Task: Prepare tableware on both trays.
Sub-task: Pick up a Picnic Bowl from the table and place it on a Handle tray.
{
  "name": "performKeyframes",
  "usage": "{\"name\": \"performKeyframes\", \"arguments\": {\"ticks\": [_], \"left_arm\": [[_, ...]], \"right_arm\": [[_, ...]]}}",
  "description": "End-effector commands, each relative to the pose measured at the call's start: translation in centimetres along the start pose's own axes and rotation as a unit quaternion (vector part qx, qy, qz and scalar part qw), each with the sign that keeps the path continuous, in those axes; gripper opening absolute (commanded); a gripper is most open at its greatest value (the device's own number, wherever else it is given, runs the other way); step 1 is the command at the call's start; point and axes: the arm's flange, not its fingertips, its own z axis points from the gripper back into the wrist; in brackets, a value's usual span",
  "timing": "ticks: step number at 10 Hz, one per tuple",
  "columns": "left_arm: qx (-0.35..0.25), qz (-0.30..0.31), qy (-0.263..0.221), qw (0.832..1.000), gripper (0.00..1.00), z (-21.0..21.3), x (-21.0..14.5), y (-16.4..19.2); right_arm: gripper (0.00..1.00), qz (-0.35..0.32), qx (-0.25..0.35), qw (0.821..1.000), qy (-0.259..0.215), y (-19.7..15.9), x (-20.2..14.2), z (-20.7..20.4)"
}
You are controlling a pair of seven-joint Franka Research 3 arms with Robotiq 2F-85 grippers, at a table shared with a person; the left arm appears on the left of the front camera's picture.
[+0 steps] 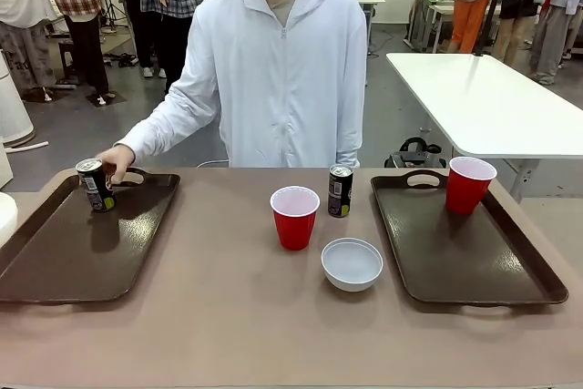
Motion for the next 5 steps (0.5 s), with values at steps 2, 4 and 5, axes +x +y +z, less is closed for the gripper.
{"name": "performKeyframes", "arguments": {"ticks": [2, 4, 5], "left_arm": [[-0.008, -0.001, -0.024, 1.000, 0.00, -6.6, -3.3, -1.0], [-0.011, -0.013, -0.060, 0.998, 0.00, -9.1, -0.6, -1.6], [-0.020, -0.014, -0.070, 0.997, 0.00, -11.0, 0.5, -1.7]], "right_arm": [[1.00, 0.006, 0.008, 1.000, -0.007, -0.1, 0.0, -0.1], [1.00, 0.006, 0.008, 1.000, -0.007, -0.1, 0.0, -0.1], [1.00, 0.006, 0.008, 1.000, -0.007, -0.1, 0.0, -0.1]]}}
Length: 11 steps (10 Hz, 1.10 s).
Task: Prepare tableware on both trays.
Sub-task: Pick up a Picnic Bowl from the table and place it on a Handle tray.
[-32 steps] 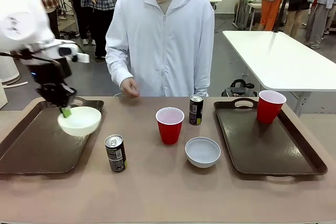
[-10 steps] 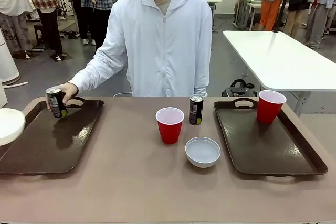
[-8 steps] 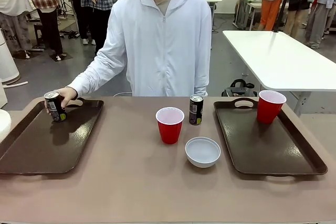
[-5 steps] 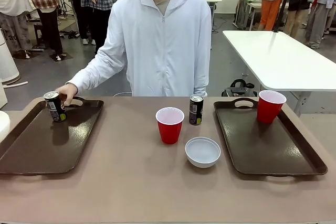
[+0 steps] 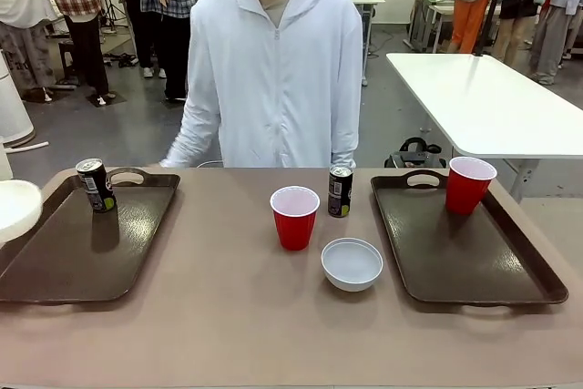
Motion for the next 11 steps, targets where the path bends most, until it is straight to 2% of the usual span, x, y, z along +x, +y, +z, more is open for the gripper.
{"name": "performKeyframes", "arguments": {"ticks": [1, 6, 9, 10, 11], "left_arm": [[-0.029, -0.018, -0.024, 0.999, 0.00, -9.2, -3.3, -2.2], [-0.037, -0.016, -0.006, 0.999, 0.00, -15.3, -1.3, -1.2], [-0.029, -0.026, 0.013, 0.999, 0.00, -16.7, -0.8, -1.5], [-0.030, -0.027, 0.016, 0.999, 0.51, -16.9, -1.0, -1.6], [-0.026, -0.027, 0.019, 0.999, 0.64, -16.6, -1.0, -1.6]], "right_arm": [[1.00, 0.006, 0.009, 1.000, -0.007, -0.1, 0.0, -0.1], [1.00, 0.006, 0.009, 1.000, -0.007, -0.1, 0.0, -0.1], [1.00, 0.006, 0.009, 1.000, -0.007, -0.1, 0.0, -0.1], [1.00, 0.006, 0.009, 1.000, -0.007, -0.1, 0.0, -0.1], [1.00, 0.006, 0.009, 1.000, -0.007, -0.1, 0.0, -0.1]]}}
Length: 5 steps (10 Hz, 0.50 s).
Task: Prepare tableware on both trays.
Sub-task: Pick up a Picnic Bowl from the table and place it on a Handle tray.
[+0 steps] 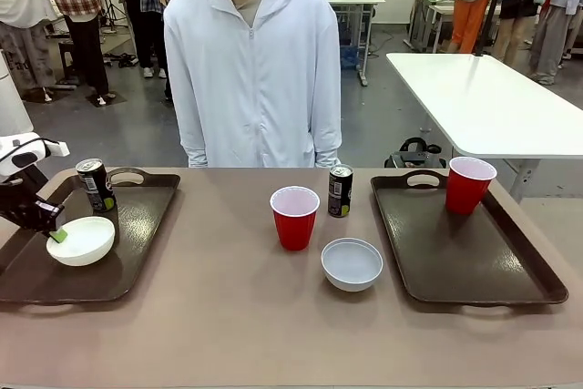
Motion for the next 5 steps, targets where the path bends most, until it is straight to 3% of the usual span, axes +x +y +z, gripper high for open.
{"name": "performKeyframes", "arguments": {"ticks": [1, 3, 4, 5], "left_arm": [[0.000, -0.007, -0.006, 1.000, 1.00, -0.3, -5.1, -1.5], [0.000, -0.017, 0.021, 1.000, 1.00, 1.3, -5.8, -2.3], [0.000, -0.023, 0.033, 0.999, 0.46, 2.2, -6.0, -2.6], [0.001, -0.032, 0.045, 0.998, 0.55, 3.2, -6.1, -2.9]], "right_arm": [[1.00, 0.006, 0.009, 1.000, -0.008, -0.1, 0.0, -0.1], [1.00, 0.006, 0.009, 1.000, -0.008, -0.1, 0.0, -0.1], [1.00, 0.006, 0.009, 1.000, -0.008, -0.1, 0.0, -0.1], [1.00, 0.006, 0.009, 1.000, -0.008, -0.1, 0.0, -0.1]]}}
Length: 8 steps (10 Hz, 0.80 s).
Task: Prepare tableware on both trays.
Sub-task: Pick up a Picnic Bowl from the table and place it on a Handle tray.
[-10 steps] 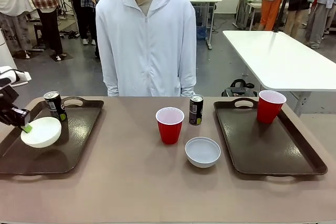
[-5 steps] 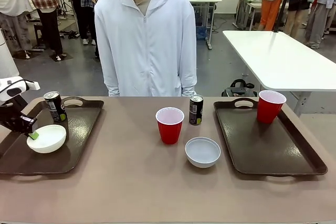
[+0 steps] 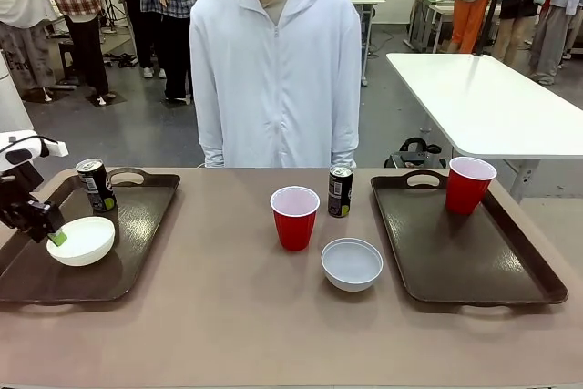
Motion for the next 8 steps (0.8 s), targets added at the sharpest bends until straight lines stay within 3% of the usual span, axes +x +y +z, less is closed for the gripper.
{"name": "performKeyframes", "arguments": {"ticks": [1, 2, 8], "left_arm": [[0.011, -0.016, 0.025, 0.999, 0.66, 1.8, -5.6, -2.8], [-0.004, -0.032, 0.051, 0.998, 0.73, 2.8, -5.8, -3.4], [0.010, -0.027, 0.061, 0.998, 0.73, 7.2, -6.0, -5.1]], "right_arm": [[1.00, 0.006, 0.009, 1.000, -0.008, -0.1, 0.0, -0.1], [1.00, 0.006, 0.009, 1.000, -0.008, -0.1, 0.0, -0.1], [1.00, 0.006, 0.009, 1.000, -0.008, -0.1, 0.0, -0.1]]}}
